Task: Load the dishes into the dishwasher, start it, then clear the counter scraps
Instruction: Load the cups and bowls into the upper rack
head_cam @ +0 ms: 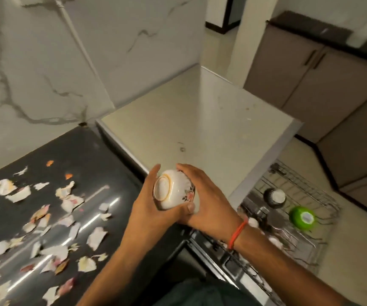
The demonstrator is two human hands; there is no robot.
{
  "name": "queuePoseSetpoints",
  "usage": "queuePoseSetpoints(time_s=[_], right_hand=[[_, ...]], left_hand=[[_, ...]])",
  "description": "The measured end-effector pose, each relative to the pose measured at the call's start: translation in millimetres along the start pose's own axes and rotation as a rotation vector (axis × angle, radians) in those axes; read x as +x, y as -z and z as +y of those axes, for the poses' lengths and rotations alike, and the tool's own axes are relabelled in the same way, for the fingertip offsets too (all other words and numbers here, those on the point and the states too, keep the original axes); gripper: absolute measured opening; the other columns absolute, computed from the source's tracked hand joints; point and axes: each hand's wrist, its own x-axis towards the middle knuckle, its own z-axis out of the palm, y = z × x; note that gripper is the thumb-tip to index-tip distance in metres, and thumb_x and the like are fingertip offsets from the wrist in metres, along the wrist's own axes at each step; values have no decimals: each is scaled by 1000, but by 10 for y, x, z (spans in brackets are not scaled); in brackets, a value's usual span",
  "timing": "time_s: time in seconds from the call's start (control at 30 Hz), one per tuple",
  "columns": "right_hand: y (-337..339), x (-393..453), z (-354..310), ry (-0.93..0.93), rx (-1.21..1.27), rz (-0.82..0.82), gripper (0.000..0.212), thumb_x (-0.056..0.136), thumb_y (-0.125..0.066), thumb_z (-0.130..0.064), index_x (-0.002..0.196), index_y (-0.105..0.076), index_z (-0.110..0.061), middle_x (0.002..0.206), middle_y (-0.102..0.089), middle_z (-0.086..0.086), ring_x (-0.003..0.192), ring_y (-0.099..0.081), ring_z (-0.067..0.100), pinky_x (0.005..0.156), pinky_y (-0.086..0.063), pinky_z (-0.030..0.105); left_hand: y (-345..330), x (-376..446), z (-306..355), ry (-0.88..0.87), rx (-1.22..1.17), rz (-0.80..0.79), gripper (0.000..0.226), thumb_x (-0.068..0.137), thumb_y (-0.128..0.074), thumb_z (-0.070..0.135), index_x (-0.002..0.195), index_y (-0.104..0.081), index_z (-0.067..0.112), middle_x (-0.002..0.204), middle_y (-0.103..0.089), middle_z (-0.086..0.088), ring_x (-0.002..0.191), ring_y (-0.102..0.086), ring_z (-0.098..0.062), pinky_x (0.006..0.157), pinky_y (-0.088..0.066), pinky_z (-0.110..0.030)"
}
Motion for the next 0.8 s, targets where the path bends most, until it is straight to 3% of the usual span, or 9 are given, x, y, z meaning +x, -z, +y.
queuePoseSetpoints(time_s=[0.17, 0.37, 0.43, 0.57, 0.67, 0.8], right_hand=[[420, -523, 538, -60, -15, 178, 92, 71, -83, -36, 150, -37, -24, 160, -26, -13, 144, -32, 1, 115, -36, 24], [810, -1017, 1140, -150, -17, 342, 94, 72, -84, -42, 150, -37, -20, 151, -41, -4, 140, -40, 11, 112, -40, 42], [929, -1161, 1335, -184, -26, 373, 94, 71, -83, -46, 150, -37, -21, 151, -42, -5, 140, -40, 11, 112, -39, 43], [1091, -1429, 1696, -253, -29, 373, 96, 70, -82, -50, 150, -37, -23, 149, -43, -5, 140, -41, 13, 110, -40, 45], [1187, -1576, 1920, -287, -36, 350, 95, 68, -81, -54, 148, -40, -24, 145, -46, -8, 136, -43, 12, 107, -42, 46], [1273, -1650, 2139, -331, -31, 341, 95, 65, -80, -55, 147, -41, -26, 143, -48, -10, 135, -43, 10, 109, -39, 43]], left_hand=[[-825, 3, 167, 0, 98, -105, 118, 51, -90, 52, 151, -28, 56, 131, -56, 28, 116, -56, 13, 86, -50, -8], [-1769, 146, 269, 16, 274, -248, 111, 51, -84, 48, 142, -24, 69, 132, -56, 24, 119, -57, 5, 98, -51, -21], [-2051, 178, 268, 20, 326, -290, 111, 49, -81, 52, 144, -25, 65, 133, -55, 25, 123, -56, 1, 103, -50, -29], [-2483, 197, 259, 46, 375, -393, 116, 47, -80, 60, 150, -27, 55, 136, -50, 29, 128, -51, 3, 109, -44, -28], [-2716, 212, 215, 105, 381, -449, 114, 51, -88, 50, 149, -31, 53, 132, -55, 29, 123, -54, 6, 107, -48, -28], [-2939, 272, 169, 127, 385, -475, 89, 60, -92, 34, 123, -42, 72, 119, -61, 33, 112, -58, 12, 98, -53, -24]])
